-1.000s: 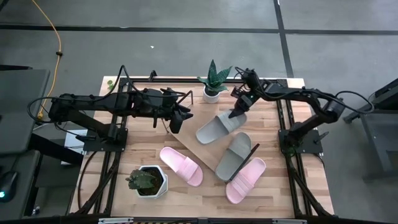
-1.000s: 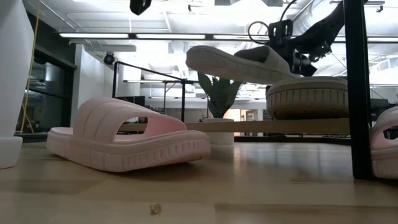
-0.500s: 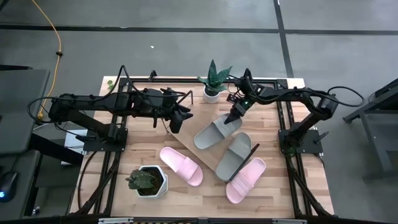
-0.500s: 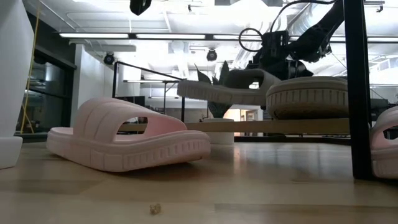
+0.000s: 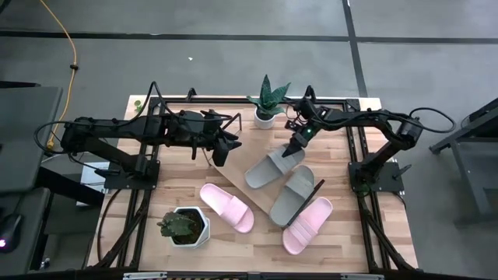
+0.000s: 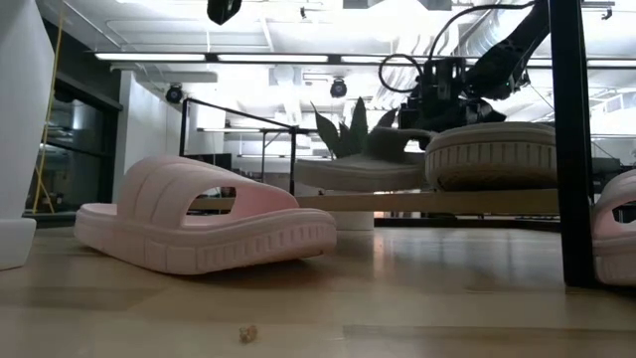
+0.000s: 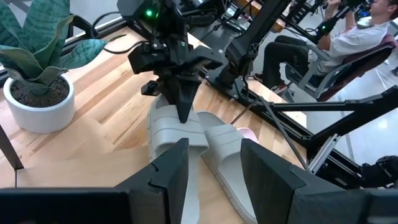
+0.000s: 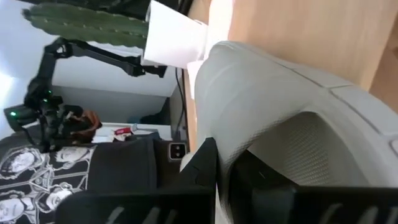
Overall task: Pick and place slides into the shelf
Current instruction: Put the gray slide on the shelf
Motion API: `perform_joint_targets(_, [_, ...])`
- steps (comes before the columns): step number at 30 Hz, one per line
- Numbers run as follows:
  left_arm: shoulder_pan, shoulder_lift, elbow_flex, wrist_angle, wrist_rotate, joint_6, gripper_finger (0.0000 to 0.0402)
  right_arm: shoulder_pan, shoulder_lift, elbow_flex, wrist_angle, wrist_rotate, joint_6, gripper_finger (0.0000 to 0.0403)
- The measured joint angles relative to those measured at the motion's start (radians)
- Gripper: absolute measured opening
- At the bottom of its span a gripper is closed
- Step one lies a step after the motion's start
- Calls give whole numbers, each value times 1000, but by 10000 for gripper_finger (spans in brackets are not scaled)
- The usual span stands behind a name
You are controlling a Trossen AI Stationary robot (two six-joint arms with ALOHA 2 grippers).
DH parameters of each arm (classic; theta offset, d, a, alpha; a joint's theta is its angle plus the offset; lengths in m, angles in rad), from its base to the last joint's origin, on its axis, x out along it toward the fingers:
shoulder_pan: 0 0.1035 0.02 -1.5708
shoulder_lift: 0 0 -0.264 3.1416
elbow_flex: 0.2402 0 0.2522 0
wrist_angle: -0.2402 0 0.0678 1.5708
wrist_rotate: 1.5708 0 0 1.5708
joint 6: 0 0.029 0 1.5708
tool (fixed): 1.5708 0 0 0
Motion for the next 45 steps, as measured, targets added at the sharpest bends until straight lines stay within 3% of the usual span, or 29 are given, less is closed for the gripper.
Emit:
perform_joint_targets(9, [0,0,0,0,0,0,136,0,0,0,-44,46,-67,0])
perform_joint_targets(21, [0,0,0,0,0,-7,136,0,0,0,-110,10,-119,0])
perform_joint_targets(26, [0,0,0,0,1,-10,136,0,0,-1,-84,-2,-122,0])
perform_joint_targets(33, [0,0,0,0,1,-9,136,2,0,-2,87,-27,-46,0])
perform_joint_targets(45, [0,0,0,0,1,-9,136,74,0,-2,103,-7,-66,0])
